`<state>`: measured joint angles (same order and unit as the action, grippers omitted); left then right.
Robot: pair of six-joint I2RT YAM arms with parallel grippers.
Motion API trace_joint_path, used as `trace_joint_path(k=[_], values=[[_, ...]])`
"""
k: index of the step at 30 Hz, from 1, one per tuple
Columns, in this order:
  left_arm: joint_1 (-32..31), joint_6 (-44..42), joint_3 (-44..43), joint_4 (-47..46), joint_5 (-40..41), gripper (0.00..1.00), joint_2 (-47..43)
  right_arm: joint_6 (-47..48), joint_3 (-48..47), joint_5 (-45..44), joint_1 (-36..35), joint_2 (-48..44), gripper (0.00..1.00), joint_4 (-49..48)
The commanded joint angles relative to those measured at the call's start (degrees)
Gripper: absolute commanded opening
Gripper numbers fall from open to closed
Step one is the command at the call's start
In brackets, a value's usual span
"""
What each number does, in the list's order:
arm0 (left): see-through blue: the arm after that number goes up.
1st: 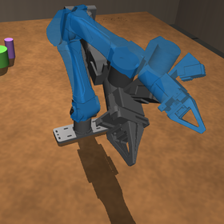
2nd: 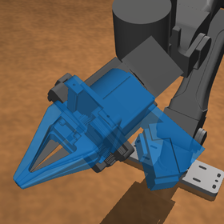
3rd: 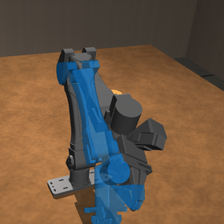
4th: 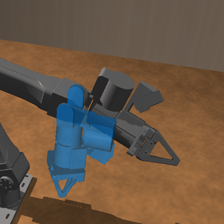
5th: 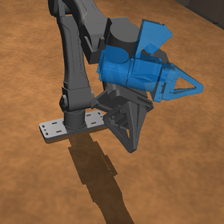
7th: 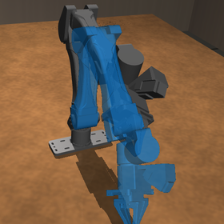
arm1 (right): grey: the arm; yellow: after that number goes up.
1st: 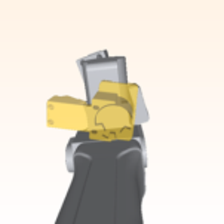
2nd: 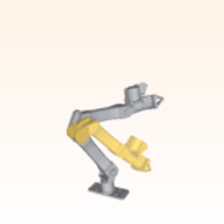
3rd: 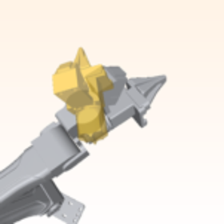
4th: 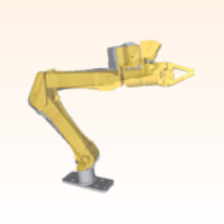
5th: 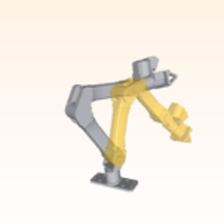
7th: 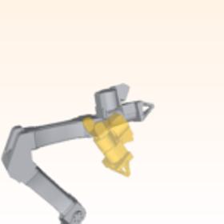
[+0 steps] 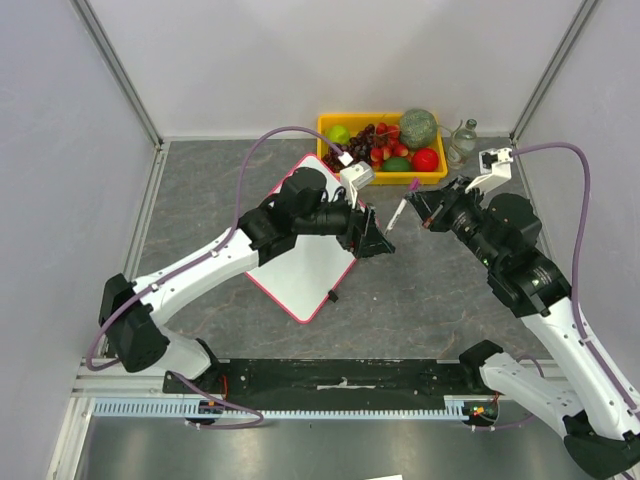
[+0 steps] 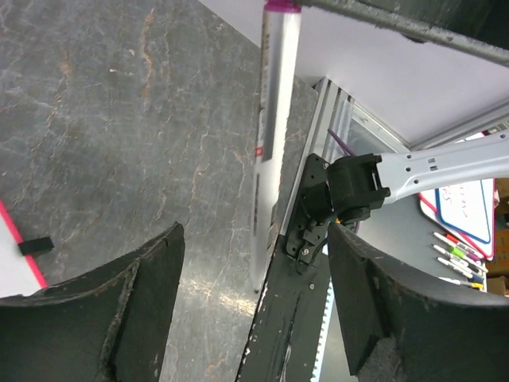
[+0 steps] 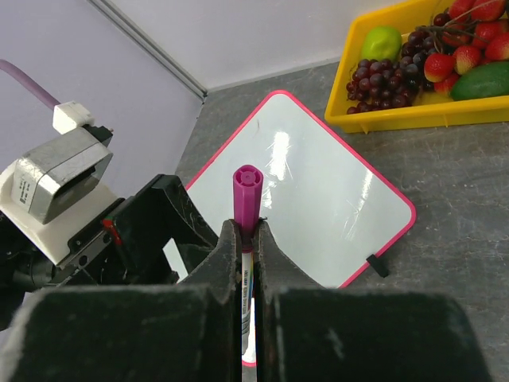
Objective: Write a sentence on the whiteboard
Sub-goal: Pass from the right arm to the left
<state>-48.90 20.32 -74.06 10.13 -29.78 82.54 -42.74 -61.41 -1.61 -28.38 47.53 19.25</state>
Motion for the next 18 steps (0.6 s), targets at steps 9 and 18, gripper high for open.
trace_joint_path(k=[9, 18], values=[[-1.1, 2.27, -3.2, -4.51, -1.34, 0.02, 1.57, -1.56, -1.35, -1.65, 0.26, -0.42, 0.1, -1.93], [0.3, 0.69, -3.02, 2.25, 6.74, 0.02, -2.29, 4.41, -4.6, 3.97, 1.13, 1.86, 0.98, -0.96]])
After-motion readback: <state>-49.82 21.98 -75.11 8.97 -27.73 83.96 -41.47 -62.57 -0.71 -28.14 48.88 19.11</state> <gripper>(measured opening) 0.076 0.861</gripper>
